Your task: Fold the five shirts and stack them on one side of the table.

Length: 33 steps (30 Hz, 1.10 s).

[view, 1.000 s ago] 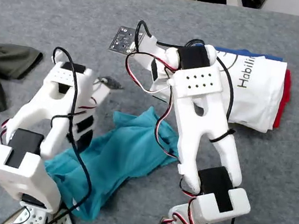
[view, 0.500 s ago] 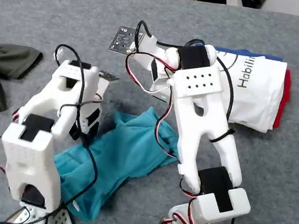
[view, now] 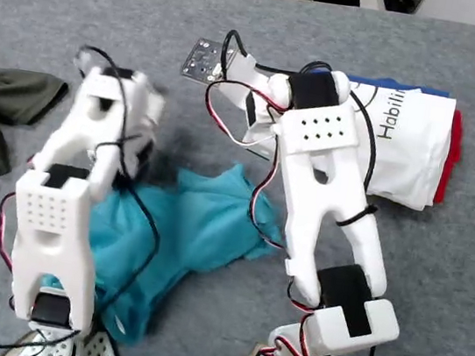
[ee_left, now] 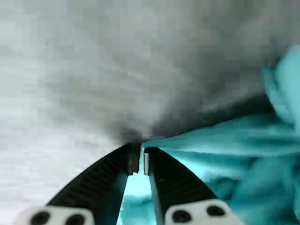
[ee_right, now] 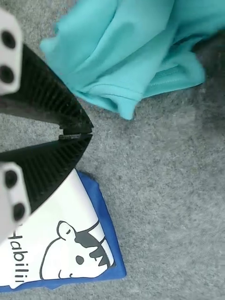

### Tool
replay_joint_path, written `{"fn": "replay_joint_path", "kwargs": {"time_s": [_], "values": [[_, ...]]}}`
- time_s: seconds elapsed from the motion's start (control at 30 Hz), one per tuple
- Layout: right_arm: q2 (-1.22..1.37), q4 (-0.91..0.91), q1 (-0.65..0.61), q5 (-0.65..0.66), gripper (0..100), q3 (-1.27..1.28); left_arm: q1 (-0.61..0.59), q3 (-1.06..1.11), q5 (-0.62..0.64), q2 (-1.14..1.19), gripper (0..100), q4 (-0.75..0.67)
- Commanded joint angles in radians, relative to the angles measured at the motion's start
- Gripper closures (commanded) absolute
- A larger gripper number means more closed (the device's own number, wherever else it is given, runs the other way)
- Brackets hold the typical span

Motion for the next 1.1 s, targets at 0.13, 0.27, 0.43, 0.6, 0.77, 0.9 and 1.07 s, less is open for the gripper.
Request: {"fn": "replay_joint_path", "kwargs": {"time_s": [0.13, 0.27, 0.43, 0.6, 0.77, 0.9, 1.07], "values": [[-0.005, -0.018, 0.015, 0.005, 99.6, -0.048, -0.155, -0.364, 0.017, -0.008, 98, -0.091], [-0.005, -0.018, 0.015, 0.005, 99.6, -0.048, -0.19, -0.471, 0.017, -0.008, 98, -0.193], [-0.005, -0.018, 0.015, 0.005, 99.6, -0.048, -0.203, -0.493, 0.017, 0.001, 98, -0.436], [-0.004, -0.018, 0.013, 0.005, 99.6, -0.047, -0.204, -0.502, 0.018, 0.091, 98, -0.577], [-0.004, -0.018, 0.013, 0.005, 99.6, -0.047, -0.252, -0.505, 0.018, 0.117, 98, -0.548], [-0.004, -0.018, 0.013, 0.005, 99.6, -0.045, -0.313, -0.624, 0.038, 0.116, 87, -0.356], [0.028, -0.018, 0.013, 0.005, 99.6, -0.053, -0.384, -0.924, 0.141, 0.125, 78, -0.026]]}}
